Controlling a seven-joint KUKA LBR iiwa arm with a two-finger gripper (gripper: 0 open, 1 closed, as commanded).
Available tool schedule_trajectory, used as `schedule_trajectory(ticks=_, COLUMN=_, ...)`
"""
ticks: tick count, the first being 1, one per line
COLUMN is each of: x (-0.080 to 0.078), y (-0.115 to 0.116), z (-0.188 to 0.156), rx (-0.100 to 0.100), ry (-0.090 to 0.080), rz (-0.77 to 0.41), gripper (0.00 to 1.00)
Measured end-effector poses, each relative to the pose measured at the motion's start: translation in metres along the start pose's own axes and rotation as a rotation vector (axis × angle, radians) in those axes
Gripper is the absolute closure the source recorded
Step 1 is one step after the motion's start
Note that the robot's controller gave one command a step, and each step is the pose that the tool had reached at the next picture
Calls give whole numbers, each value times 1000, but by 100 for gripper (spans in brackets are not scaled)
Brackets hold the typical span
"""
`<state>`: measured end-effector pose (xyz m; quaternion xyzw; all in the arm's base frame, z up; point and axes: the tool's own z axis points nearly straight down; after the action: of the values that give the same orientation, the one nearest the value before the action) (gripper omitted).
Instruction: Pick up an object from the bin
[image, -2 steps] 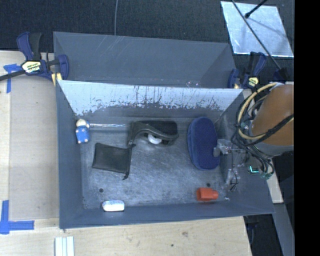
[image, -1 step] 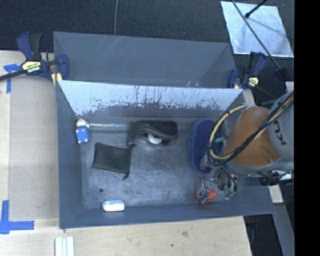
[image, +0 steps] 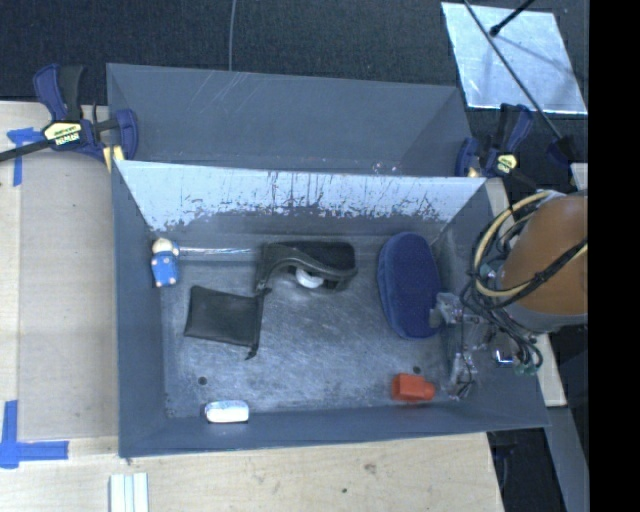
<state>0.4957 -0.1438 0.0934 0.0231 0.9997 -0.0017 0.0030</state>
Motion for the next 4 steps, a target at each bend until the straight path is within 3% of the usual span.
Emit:
schedule_trajectory(ticks=1, x=0, y=38, z=-50, rx=-3, ry=-2, rz=-245, gripper=0)
schedule_trajectory(ticks=2, x=8, y=63, z=22, rx=-3, ry=1, rz=-387, gripper=0)
schedule_trajectory(ticks=4, x=12, y=82, z=23, rx=-6, ry=-4, rz=-1573, gripper=0)
